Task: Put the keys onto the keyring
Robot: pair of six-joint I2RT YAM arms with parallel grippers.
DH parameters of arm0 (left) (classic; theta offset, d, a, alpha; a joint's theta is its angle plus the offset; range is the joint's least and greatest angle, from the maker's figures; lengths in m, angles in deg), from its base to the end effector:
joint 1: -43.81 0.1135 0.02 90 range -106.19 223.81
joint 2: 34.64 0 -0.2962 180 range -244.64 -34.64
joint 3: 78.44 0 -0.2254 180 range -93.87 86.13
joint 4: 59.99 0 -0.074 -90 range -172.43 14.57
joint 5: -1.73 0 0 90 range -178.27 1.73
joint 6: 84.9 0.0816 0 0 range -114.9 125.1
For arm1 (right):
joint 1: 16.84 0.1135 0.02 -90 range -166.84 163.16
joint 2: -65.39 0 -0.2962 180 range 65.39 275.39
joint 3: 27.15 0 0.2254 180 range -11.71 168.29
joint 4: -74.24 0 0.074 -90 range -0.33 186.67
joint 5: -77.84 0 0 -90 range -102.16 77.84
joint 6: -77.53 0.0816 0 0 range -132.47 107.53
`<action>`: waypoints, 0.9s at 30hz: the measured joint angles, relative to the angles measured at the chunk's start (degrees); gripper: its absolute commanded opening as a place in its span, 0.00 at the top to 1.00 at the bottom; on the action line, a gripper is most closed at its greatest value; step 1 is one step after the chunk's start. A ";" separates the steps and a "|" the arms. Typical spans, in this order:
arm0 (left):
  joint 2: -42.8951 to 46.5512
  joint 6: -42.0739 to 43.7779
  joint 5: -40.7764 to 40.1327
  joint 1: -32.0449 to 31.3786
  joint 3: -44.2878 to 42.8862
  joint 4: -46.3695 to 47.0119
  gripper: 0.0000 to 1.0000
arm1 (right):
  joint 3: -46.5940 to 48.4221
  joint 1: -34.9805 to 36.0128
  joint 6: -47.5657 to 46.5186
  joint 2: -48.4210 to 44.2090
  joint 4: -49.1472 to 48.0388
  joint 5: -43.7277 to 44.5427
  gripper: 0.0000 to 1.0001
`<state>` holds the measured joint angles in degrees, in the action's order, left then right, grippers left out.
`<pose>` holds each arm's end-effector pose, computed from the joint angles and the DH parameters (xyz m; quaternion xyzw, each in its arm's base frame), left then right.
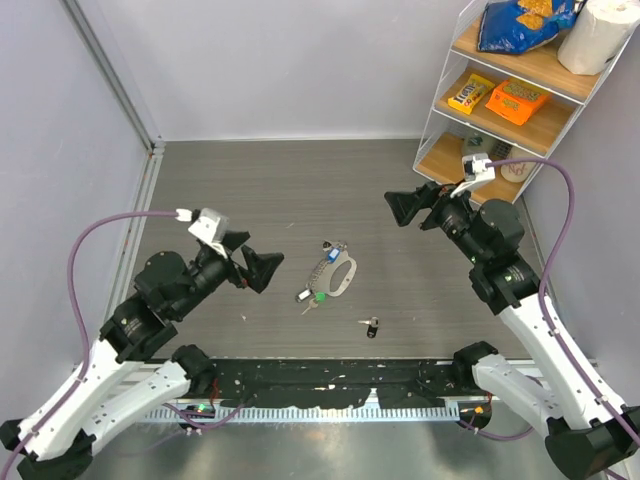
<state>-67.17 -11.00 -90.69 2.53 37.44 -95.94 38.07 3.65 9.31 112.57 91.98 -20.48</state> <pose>0.0905 -0.0748 0.3790 0.1458 0.7188 -0.3126 0.6036 0.1717 0.0768 0.4014 -0.0435 0.7039 0.3027 0.6411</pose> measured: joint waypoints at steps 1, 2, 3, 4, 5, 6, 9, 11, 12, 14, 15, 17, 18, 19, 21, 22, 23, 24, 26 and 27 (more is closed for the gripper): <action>-0.39 0.52 -0.55 -1.18 -0.11 -0.50 0.01 | 0.00 0.04 0.92 -0.07 -0.11 -0.17 0.05; -1.03 1.51 -1.57 -2.80 -0.17 -1.33 0.01 | 0.00 0.04 1.86 0.04 -0.20 -0.33 0.05; -1.64 1.92 -2.27 -3.67 -0.17 -1.92 0.01 | 0.00 0.02 2.75 0.33 -0.24 -0.44 0.05; -2.38 2.58 -3.06 -4.52 -0.17 -2.54 0.01 | 0.00 0.02 3.45 0.83 -0.28 -0.46 0.05; -3.26 3.23 -3.96 -5.18 -0.17 -3.21 0.01 | 0.00 -0.07 3.93 1.27 -0.31 -0.50 0.05; -3.85 3.56 -4.74 -5.55 -0.15 -3.76 0.01 | 0.02 -0.35 4.57 2.01 -0.09 -0.70 0.05; -5.20 4.13 -6.82 -5.86 0.00 -4.20 0.01 | -0.74 -1.03 5.29 3.02 -0.04 -1.07 0.05; -5.55 4.02 -7.76 -5.88 0.31 -4.17 0.01 | -2.14 -1.16 5.33 2.21 0.13 -0.72 0.04; -5.70 3.63 -8.37 -5.88 0.48 -4.13 0.01 | -2.69 -1.16 5.31 1.60 0.68 -0.28 0.03; -6.36 2.89 -9.05 -5.88 0.63 -4.07 0.01 | -2.82 -1.16 5.18 0.70 2.10 0.46 0.02; -6.78 2.38 -9.38 -5.88 0.68 -3.96 0.01 | -2.71 -1.01 5.07 0.28 2.95 1.01 0.01; -7.72 1.05 -9.81 -5.88 0.94 -3.26 0.01 | -2.29 -0.39 4.79 -0.26 5.05 2.43 0.00; -8.20 0.15 -10.05 -5.88 1.16 -2.84 0.01 | -2.08 0.28 4.44 -0.39 6.23 3.56 0.00; -8.74 -0.52 -10.29 -5.88 1.36 -2.45 0.01 | -1.70 1.03 3.80 -0.46 7.96 5.64 0.00; -10.03 -2.14 -10.93 -5.88 1.55 -1.95 0.01 | -1.14 3.98 2.99 -0.39 10.23 8.15 0.00; -11.06 -3.21 -11.37 -5.90 1.64 -1.73 0.01 | -0.55 5.51 2.29 -0.07 11.85 9.77 0.00; -12.22 -4.20 -11.80 -5.90 1.70 -1.53 0.01 | 0.28 7.08 1.70 0.61 13.40 11.21 0.00; -12.98 -4.76 -12.11 -5.90 1.70 -1.40 0.01 | 0.94 8.26 1.14 1.40 14.32 12.13 0.00; -15.34 -6.47 -12.72 -5.92 1.70 -0.98 0.01 | 2.56 10.78 0.33 3.61 16.09 14.10 0.00; -16.57 -7.30 -12.94 -5.92 1.70 -0.74 0.01 | 3.34 12.20 -0.26 5.09 16.70 15.28 0.00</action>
<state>-83.74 -18.30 -103.63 -3.39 39.15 -96.68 41.41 15.85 9.05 117.66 108.68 -5.20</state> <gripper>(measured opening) 0.993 0.999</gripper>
